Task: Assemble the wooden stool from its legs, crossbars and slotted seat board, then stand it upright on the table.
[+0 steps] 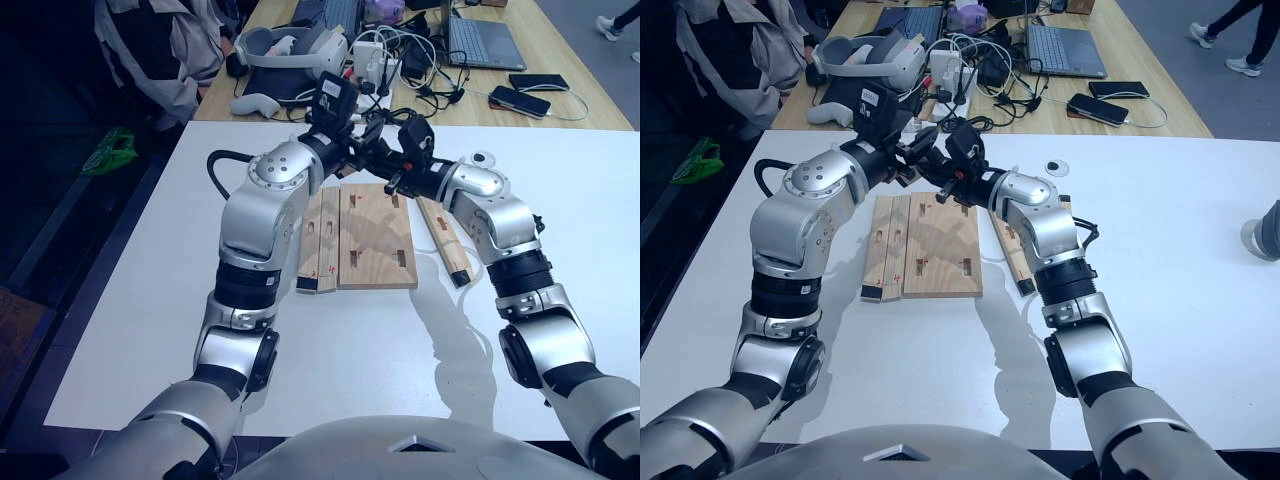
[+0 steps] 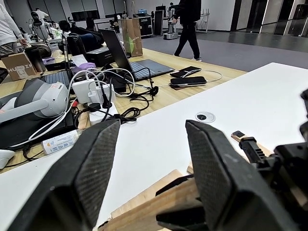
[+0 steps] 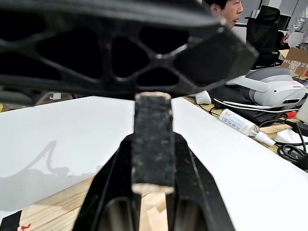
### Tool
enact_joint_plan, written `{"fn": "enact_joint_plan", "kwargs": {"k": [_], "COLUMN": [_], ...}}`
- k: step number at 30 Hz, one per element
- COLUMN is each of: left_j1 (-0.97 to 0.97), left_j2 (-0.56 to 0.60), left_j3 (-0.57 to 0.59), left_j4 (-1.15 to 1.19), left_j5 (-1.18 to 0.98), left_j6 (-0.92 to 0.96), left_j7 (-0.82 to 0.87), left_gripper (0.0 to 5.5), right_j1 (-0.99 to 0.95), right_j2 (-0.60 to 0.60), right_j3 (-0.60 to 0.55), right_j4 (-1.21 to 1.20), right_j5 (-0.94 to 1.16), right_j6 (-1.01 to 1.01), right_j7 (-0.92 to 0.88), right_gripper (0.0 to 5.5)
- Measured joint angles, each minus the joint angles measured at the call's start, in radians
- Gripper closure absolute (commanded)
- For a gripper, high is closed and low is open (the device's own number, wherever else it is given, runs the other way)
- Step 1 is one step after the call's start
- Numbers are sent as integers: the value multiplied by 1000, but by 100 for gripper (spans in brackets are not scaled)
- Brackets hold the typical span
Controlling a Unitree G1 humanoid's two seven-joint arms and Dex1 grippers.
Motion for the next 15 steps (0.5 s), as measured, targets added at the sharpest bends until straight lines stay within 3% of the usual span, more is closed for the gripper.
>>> {"fn": "enact_joint_plan", "kwargs": {"k": [8,15], "left_j1": [-18,4], "left_j2": [-8,14], "left_j3": [121,165], "left_j4": [53,29], "left_j5": [-1,-1], "left_j6": [-78,-70], "left_j7": [89,108], "left_gripper": [297,297], "right_j1": [82,170], "right_j2": [-59,-64], "right_j3": [-76,-177], "right_j4": [-186,-420], "right_j5": [0,-55], "right_j6": [85,319], "right_j7": [-93,-375], "right_gripper": [511,512]}}
